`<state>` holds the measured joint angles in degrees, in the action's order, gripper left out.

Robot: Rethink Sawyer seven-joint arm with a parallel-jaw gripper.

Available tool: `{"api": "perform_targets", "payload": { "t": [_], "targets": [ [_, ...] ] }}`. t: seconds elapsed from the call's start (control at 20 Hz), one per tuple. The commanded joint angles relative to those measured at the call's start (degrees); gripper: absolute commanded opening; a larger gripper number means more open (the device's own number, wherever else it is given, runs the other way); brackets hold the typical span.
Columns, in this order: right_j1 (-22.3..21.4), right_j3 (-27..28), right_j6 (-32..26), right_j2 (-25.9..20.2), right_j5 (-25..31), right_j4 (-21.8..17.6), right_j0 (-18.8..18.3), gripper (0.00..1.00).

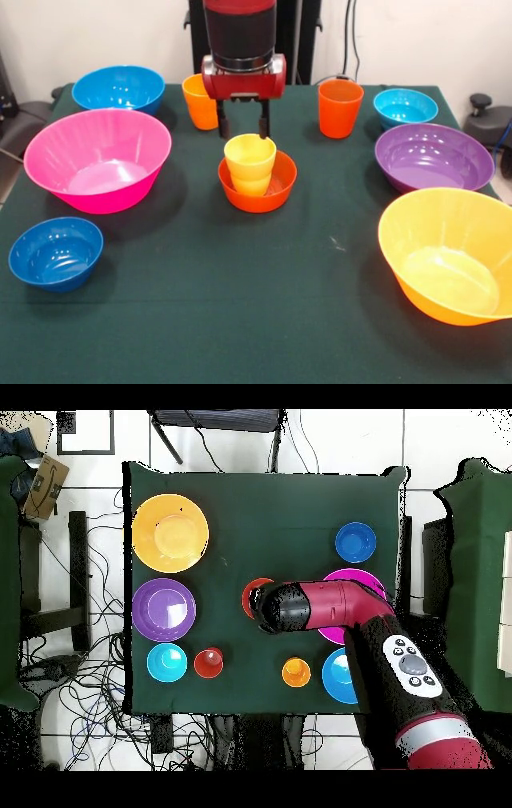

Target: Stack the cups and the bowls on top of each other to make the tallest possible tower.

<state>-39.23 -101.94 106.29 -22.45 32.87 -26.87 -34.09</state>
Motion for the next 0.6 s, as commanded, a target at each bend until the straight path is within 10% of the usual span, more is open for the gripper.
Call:
{"api": "perform_targets", "payload": {
  "t": [0.05, 0.6],
  "targets": [
    [-2.66, -3.72, -8.04, -4.17, 2.59, -3.45, 0.64, 1.00],
    [-2.31, -3.69, -6.33, -4.91, 2.69, -2.44, 1.16, 1.00]
  ]
}}
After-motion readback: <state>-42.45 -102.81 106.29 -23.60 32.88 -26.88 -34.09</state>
